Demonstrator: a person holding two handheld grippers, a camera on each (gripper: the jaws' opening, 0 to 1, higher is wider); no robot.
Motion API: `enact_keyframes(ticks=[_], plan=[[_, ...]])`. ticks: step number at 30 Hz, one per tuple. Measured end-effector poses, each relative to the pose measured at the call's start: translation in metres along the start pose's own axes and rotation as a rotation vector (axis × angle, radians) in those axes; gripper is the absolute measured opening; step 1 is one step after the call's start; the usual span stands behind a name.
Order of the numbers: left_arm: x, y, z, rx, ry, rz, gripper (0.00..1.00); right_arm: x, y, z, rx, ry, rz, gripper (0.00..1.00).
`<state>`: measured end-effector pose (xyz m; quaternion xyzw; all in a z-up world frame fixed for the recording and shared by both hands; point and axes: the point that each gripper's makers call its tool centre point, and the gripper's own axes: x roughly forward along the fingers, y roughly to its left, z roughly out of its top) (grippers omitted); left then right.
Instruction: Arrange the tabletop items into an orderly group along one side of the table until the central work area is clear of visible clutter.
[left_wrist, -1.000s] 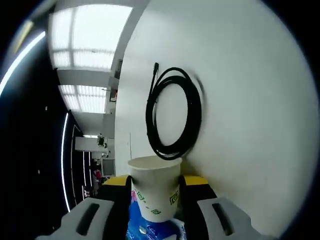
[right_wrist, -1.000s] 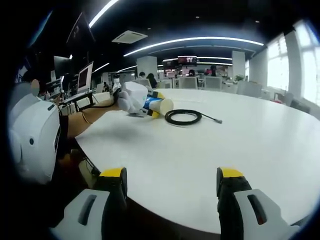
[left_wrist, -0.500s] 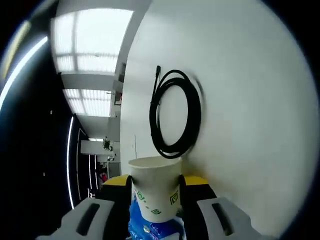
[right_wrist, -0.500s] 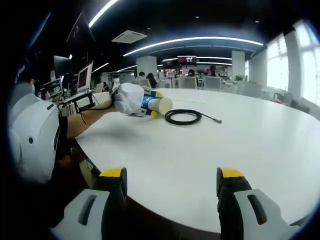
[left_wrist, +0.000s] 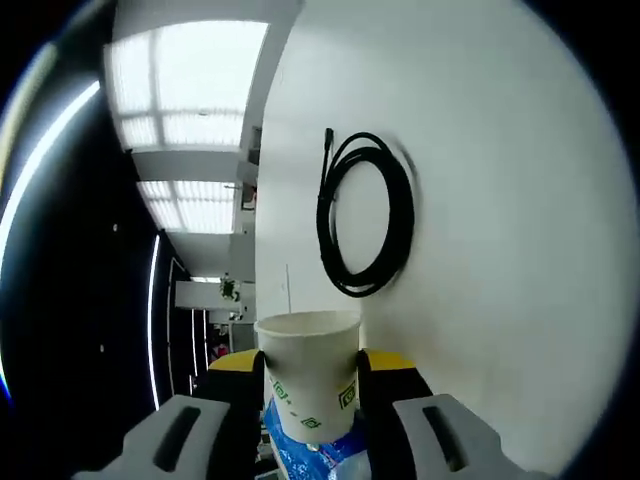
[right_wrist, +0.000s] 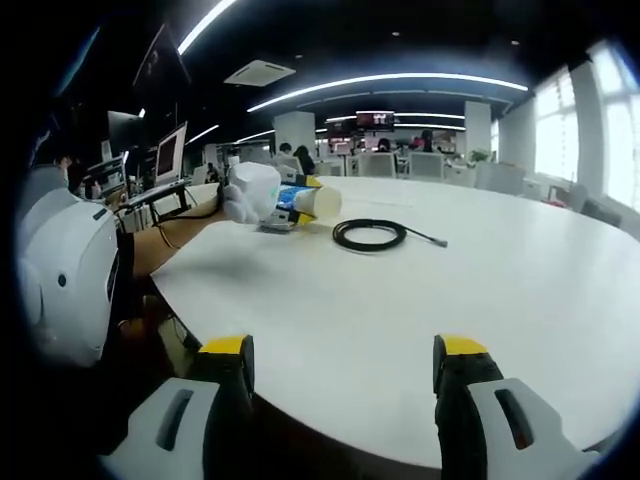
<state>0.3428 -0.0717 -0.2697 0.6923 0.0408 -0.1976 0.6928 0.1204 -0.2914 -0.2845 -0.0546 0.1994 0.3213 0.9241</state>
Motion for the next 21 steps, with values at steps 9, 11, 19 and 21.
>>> enact_keyframes(ticks=[9,11,19,21], plan=[[-0.011,0.007,0.006,-0.061,-0.055,0.053,0.36,0.001,0.002,-0.001,0.000,0.001,0.004,0.70],[-0.014,0.011,0.005,-0.073,-0.060,0.070,0.36,0.001,0.002,-0.001,0.001,0.005,0.005,0.70],[-0.024,0.026,-0.003,-0.196,-0.086,0.130,0.36,0.004,0.004,-0.001,-0.002,0.005,0.015,0.70],[-0.025,0.026,-0.004,-0.207,-0.089,0.125,0.36,0.004,0.004,-0.002,0.001,0.007,0.016,0.70]])
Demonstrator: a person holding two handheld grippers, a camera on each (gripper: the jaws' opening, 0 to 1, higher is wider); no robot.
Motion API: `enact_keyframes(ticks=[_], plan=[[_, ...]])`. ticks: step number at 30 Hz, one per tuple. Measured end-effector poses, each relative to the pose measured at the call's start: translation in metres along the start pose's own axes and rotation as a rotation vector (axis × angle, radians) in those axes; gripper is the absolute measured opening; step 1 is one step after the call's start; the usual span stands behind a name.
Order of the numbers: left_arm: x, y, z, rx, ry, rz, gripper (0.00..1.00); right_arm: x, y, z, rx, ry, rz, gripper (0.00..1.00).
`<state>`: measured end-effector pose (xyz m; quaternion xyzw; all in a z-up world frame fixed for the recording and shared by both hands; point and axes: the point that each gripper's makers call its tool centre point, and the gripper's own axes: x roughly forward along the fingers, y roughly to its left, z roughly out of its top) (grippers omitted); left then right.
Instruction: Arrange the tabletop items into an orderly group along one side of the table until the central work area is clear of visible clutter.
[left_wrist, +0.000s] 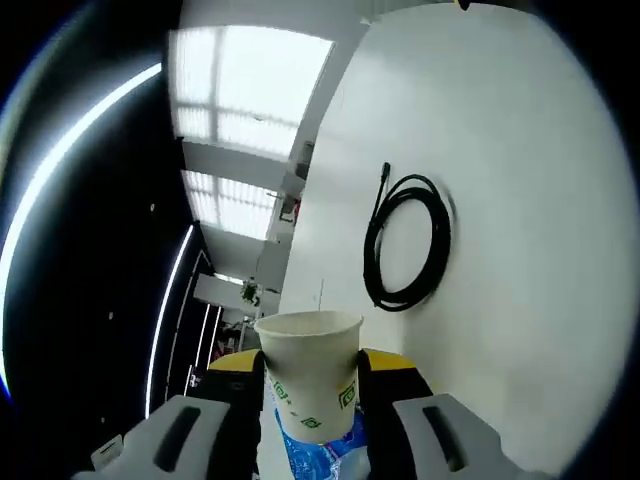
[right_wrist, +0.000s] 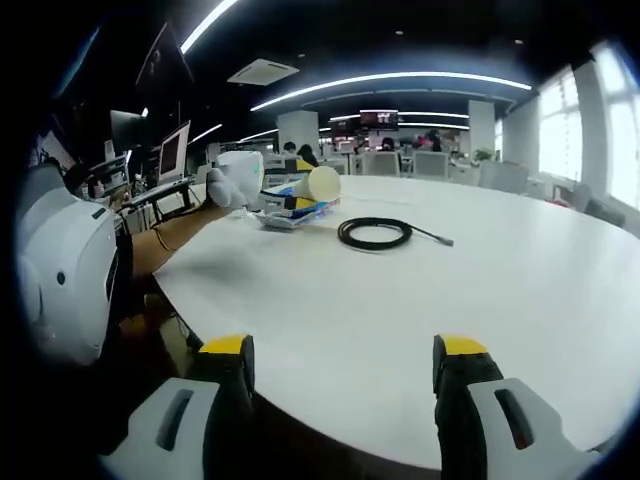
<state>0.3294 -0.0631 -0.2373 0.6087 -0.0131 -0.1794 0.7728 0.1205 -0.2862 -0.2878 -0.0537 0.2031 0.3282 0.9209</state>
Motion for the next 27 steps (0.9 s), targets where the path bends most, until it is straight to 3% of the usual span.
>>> enact_keyframes(ticks=[5,8,13,15,23,27], plan=[[-0.003,0.007,0.000,-0.031,-0.022,0.025,0.36,0.001,0.000,0.001,-0.002,-0.001,0.003,0.70],[-0.004,0.009,0.005,-0.120,-0.068,0.030,0.36,0.001,0.000,0.000,-0.002,0.000,0.003,0.70],[-0.007,0.016,0.003,-0.119,-0.066,0.061,0.36,0.002,0.000,-0.001,-0.002,0.004,0.006,0.69],[-0.010,0.020,0.007,-0.180,-0.108,0.072,0.36,0.002,0.001,0.000,-0.004,0.003,0.008,0.69],[-0.016,0.034,0.002,-0.319,-0.153,0.106,0.36,0.001,0.002,0.001,-0.006,0.000,0.009,0.69],[-0.020,0.040,-0.001,-0.345,-0.158,0.130,0.36,0.001,0.003,0.002,-0.009,-0.001,0.008,0.69]])
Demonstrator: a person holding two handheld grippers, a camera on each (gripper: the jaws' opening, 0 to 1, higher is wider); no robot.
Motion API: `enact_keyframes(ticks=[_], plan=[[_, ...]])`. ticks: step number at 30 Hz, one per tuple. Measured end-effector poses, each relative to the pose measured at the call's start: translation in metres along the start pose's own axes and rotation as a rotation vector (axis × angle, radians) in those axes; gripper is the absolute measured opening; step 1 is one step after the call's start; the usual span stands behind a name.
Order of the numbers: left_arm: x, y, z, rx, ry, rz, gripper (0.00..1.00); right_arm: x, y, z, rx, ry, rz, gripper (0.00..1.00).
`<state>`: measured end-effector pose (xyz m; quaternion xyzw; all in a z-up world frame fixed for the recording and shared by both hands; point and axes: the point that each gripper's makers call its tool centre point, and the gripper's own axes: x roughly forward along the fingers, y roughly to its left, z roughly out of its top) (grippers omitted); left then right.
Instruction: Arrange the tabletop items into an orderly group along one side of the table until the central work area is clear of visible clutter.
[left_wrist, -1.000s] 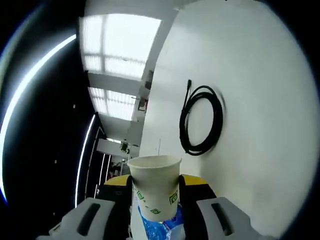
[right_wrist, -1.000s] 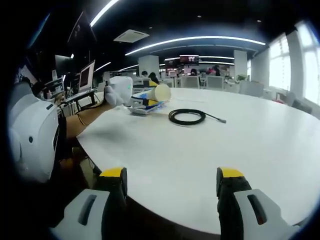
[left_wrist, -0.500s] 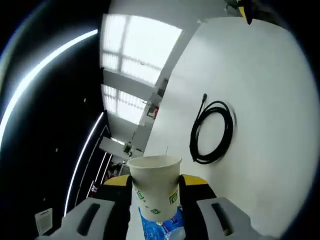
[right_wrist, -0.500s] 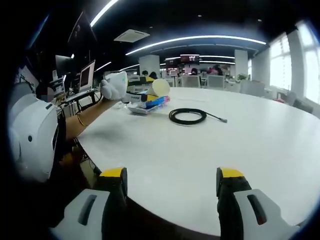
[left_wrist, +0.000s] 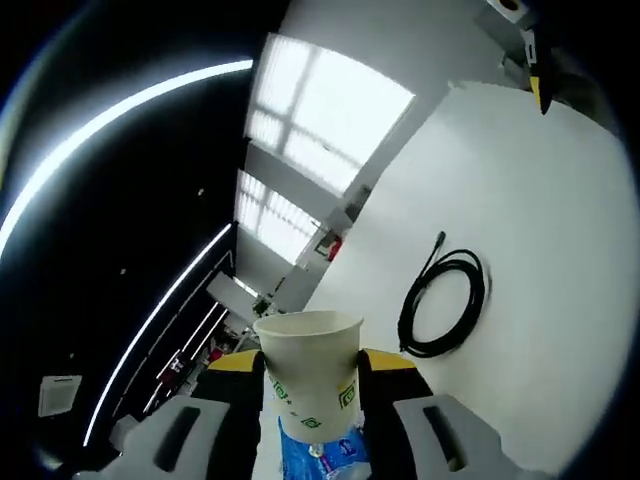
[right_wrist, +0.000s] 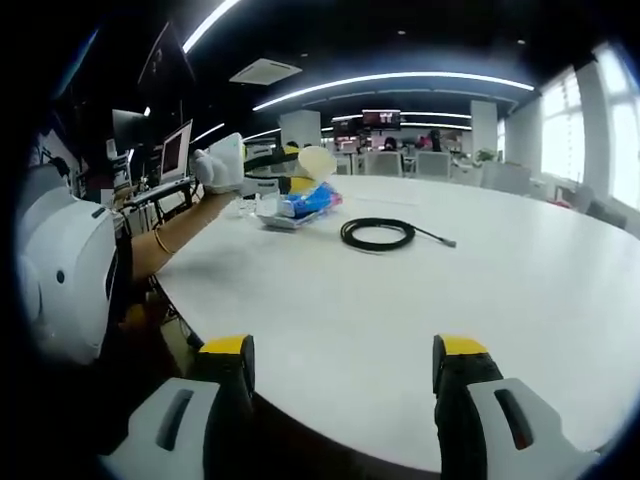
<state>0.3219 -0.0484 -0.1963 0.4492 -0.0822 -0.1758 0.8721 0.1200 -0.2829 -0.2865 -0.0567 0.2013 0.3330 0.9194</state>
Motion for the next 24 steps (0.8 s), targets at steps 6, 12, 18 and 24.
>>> enact_keyframes(ticks=[6,12,18,24], plan=[[-0.007,0.012,-0.002,-0.109,-0.027,0.037,0.36,0.001,0.002,0.000,-0.003,0.002,0.006,0.69],[-0.014,0.024,-0.009,-0.186,-0.032,0.068,0.36,0.000,0.003,0.000,-0.009,0.004,0.008,0.69],[-0.020,0.033,-0.012,-0.242,-0.044,0.103,0.36,0.001,0.003,0.000,-0.006,0.005,0.010,0.69],[-0.026,0.040,-0.019,-0.290,-0.043,0.126,0.37,0.001,0.004,-0.001,-0.006,0.008,0.008,0.69]])
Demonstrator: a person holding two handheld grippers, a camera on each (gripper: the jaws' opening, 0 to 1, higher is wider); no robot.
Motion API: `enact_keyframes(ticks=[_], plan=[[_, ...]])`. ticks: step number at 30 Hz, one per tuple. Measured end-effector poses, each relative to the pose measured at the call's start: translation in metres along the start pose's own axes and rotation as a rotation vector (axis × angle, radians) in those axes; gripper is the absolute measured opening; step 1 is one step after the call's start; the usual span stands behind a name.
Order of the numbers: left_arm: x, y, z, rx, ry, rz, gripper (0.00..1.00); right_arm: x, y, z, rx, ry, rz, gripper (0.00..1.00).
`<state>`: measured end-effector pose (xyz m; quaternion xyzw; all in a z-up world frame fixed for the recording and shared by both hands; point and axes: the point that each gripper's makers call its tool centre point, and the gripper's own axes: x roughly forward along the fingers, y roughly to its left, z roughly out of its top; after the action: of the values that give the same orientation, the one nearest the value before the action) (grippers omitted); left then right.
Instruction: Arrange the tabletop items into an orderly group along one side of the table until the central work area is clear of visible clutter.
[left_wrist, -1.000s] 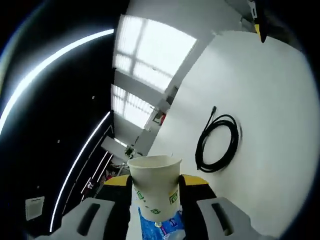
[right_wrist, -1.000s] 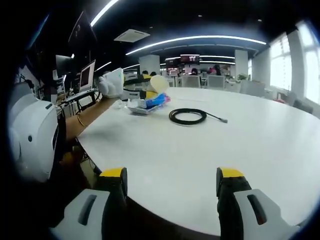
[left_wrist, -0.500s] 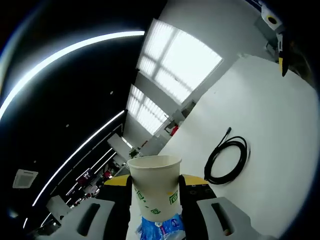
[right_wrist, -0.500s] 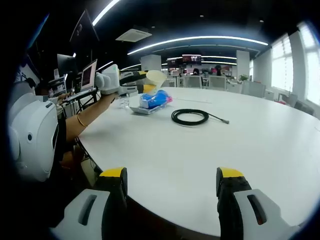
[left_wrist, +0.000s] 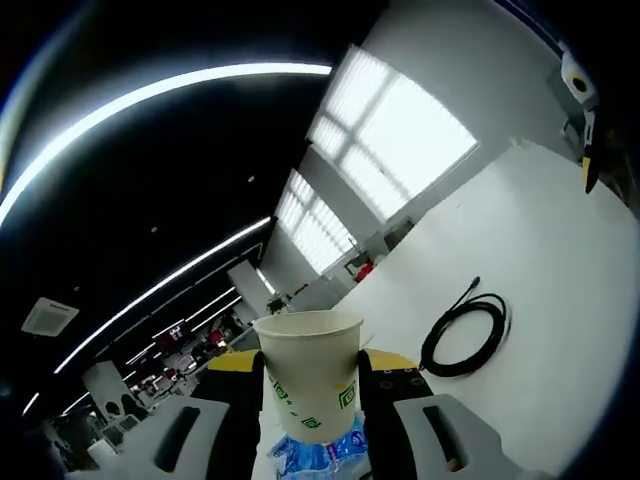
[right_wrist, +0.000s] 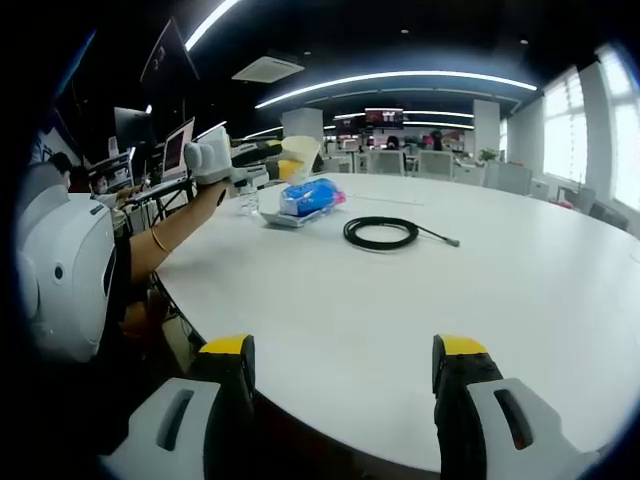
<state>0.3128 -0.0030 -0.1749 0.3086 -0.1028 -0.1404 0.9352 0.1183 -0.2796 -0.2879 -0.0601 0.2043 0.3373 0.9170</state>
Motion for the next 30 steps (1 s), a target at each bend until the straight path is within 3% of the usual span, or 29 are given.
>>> enact_keyframes(ticks=[9,21,30], plan=[[-0.009,0.014,-0.003,-0.059,-0.014,0.034,0.37,0.002,0.001,-0.001,0.004,0.006,0.006,0.69],[-0.019,0.034,-0.016,-0.077,0.026,0.102,0.37,0.006,0.002,0.000,0.003,0.003,0.015,0.68],[-0.034,0.060,-0.031,-0.168,0.046,0.180,0.37,0.010,0.005,0.001,0.000,0.007,0.029,0.68]])
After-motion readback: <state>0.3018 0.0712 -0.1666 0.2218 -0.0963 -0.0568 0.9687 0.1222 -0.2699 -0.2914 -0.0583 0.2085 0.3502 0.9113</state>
